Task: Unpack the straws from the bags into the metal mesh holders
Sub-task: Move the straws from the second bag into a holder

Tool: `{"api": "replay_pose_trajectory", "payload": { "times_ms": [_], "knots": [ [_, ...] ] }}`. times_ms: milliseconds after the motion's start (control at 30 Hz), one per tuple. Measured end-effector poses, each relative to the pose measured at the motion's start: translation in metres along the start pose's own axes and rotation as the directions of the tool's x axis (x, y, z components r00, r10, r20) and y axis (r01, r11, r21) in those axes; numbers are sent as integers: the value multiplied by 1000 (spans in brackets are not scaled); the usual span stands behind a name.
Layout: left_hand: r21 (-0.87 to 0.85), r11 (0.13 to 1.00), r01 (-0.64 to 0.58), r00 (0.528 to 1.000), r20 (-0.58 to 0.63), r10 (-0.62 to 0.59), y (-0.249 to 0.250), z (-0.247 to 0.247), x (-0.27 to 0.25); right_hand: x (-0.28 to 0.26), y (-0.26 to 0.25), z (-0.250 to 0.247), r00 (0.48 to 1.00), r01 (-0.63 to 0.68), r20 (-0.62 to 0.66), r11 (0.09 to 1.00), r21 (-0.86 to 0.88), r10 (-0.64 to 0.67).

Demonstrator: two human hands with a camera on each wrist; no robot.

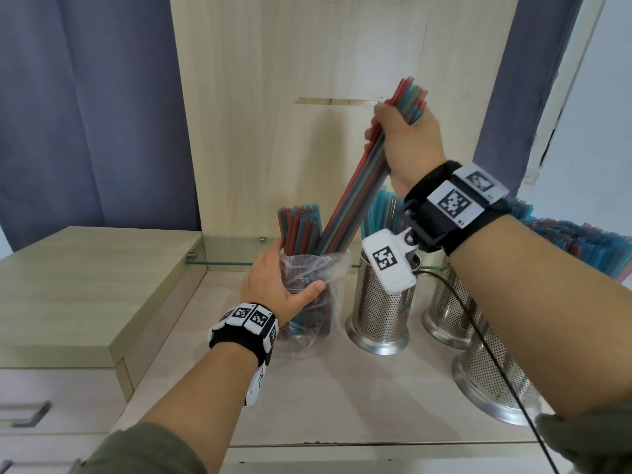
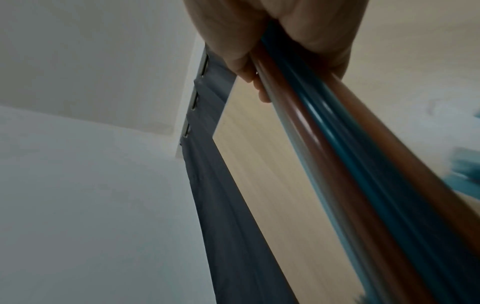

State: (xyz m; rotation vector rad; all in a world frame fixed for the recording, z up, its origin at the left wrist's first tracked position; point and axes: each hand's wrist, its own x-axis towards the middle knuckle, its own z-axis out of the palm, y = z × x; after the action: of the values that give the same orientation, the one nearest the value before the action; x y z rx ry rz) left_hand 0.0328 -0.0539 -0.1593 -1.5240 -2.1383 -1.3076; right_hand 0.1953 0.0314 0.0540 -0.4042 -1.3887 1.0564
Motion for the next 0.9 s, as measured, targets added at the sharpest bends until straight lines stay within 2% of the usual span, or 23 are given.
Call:
{"api": "replay_pose_trajectory", "payload": {
  "times_ms": [100,233,333,433,533,700,900],
  "knots": [
    [-16,1000,-22,1000,-16,21,1,0,0,3,-26,-13,998,46,-55,992,114,-40],
    [-16,999,-32,999,-33,31,0,1,0,2,-56,-35,983,173,-89,970,172,-159],
    [-8,999,-53,998,-31,53,-1,2,0,-7,-68,-50,956,292,-59,946,138,-286],
    [20,998,-51,999,-16,52,-3,4,1,-15,-72,-63,937,349,-5,936,42,-350],
    [24,998,-50,999,4,50,-5,6,1,-18,-68,-74,940,341,3,939,-30,-341],
    [30,999,-45,999,12,45,-4,6,1,-8,-50,-82,949,297,-76,950,-96,-304],
    [53,998,-31,999,25,30,-3,5,1,-2,-3,-62,980,184,-25,954,-236,-195]
  ]
}}
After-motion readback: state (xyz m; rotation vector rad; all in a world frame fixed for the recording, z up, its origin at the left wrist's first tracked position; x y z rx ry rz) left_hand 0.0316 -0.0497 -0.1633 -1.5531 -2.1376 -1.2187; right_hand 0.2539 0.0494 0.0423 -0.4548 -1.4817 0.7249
